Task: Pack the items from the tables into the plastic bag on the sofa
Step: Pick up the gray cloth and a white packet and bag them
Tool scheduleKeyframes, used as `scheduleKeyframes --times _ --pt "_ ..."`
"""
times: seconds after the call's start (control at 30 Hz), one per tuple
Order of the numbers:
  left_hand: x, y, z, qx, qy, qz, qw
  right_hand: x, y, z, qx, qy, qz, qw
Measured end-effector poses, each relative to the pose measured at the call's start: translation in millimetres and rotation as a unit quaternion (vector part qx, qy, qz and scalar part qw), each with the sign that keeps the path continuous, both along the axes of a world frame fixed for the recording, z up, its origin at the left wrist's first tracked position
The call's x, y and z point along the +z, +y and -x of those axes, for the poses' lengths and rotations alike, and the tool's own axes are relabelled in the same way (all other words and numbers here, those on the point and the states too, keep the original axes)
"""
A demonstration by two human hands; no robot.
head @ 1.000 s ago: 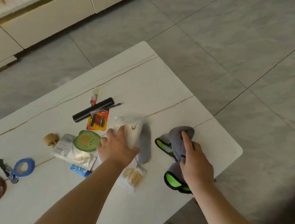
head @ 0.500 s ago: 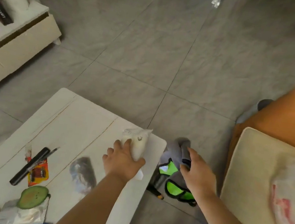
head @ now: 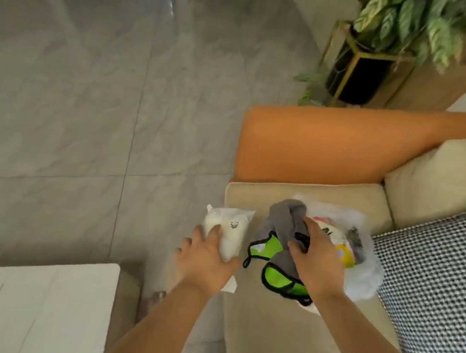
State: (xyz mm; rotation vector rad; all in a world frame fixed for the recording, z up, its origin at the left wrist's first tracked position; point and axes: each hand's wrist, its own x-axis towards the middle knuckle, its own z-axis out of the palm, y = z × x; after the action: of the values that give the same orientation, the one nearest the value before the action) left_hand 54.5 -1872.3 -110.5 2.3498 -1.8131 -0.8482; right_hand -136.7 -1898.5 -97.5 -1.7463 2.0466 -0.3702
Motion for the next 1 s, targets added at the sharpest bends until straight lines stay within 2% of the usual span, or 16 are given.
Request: scheduleKeyframes --times 0.2,0.3,0.43,0.63,0.8,0.87,1.0 --pt "0.4 -47.3 103.8 -0.066 0.008 0.010 0.998 9.1 -21.3 102.6 -0.098 -0.031 0.003 0.995" --pt "0.2 -61.5 137.7 -0.098 -0.002 0.014 0.995 9.2 -25.4 136.4 -0.142 -0.081 0.010 0.986" --pt "-7.6 -78.8 169.1 -0.133 -0.018 0.005 0.991 7.0 -28.6 165.5 -0.170 -0.091 0.011 0.981" --pt "-37.4 -99.1 200.5 -0.185 -0.032 -0.015 0.982 -37.5 -40.7 174.0 -0.178 -0.089 -0.055 0.978" --pt "-73.5 -119.4 211.5 -0.206 -0.043 -0.036 0.977 -76.0 -64.5 164.4 -0.215 -0.102 -0.053 0.970" --pt "-87.5 -131.2 213.0 -0.208 -0.058 -0.039 0.976 -90.6 -74.8 158.0 -0.226 -0.111 -0.084 0.964" --pt "-111.7 -147.9 212.5 -0.225 -0.077 -0.026 0.971 -121.3 -82.6 144.8 -0.189 -0.162 -0.105 0.963"
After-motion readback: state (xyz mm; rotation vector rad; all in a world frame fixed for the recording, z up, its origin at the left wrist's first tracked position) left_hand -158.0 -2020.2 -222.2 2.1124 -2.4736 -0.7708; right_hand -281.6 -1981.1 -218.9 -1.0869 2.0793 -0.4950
